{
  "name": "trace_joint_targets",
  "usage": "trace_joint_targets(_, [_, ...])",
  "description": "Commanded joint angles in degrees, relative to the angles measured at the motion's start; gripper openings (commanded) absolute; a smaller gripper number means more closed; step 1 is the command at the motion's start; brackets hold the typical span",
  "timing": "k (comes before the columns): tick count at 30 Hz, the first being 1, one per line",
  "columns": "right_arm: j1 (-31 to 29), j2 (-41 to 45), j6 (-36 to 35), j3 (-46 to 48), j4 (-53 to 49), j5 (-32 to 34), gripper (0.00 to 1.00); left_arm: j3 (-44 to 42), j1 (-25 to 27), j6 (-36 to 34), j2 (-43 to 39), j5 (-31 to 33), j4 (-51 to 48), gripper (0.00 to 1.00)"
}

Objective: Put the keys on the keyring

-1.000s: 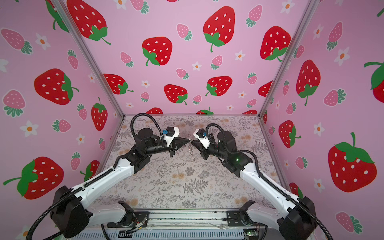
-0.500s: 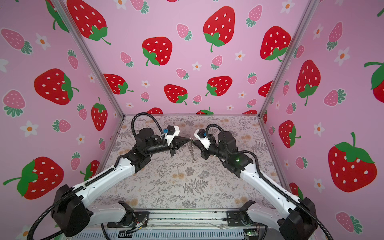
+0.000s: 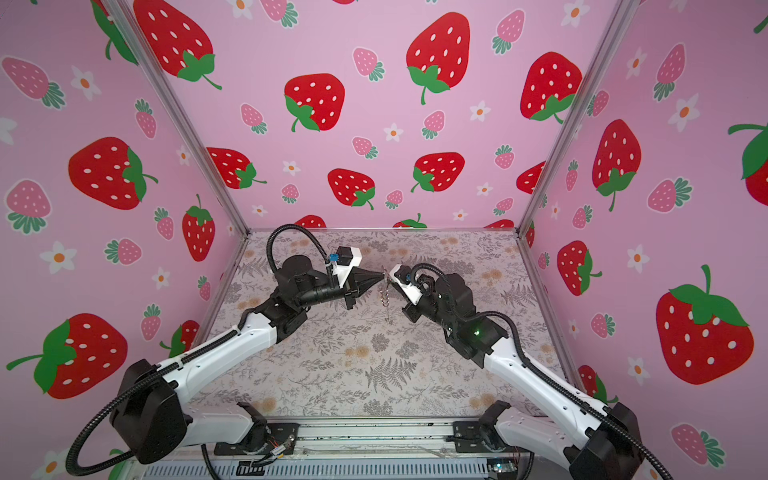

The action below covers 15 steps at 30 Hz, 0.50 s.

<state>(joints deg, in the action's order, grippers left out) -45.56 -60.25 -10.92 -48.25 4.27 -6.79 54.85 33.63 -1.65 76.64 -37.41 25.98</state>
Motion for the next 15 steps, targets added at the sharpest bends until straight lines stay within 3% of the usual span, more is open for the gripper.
trace_joint_targets(1, [-1.52, -0.10, -2.51, 1.05, -0.76, 3.89, 0.00, 2.60, -0.58, 1.54, -0.27, 2.21, 6.14, 0.00])
trace_joint_targets(9, [-2.04, 2.52, -4.64, 2.48, -0.09, 5.43, 0.02, 2.22, -0.63, 1.49, -0.10, 0.85, 5.45, 0.00])
trace_joint_targets(15, [-1.93, 5.95, -6.14, 1.32, -3.49, 7.10, 0.30, 1.92, -1.01, 0.35, -0.05, -2.86, 4.04, 0.00])
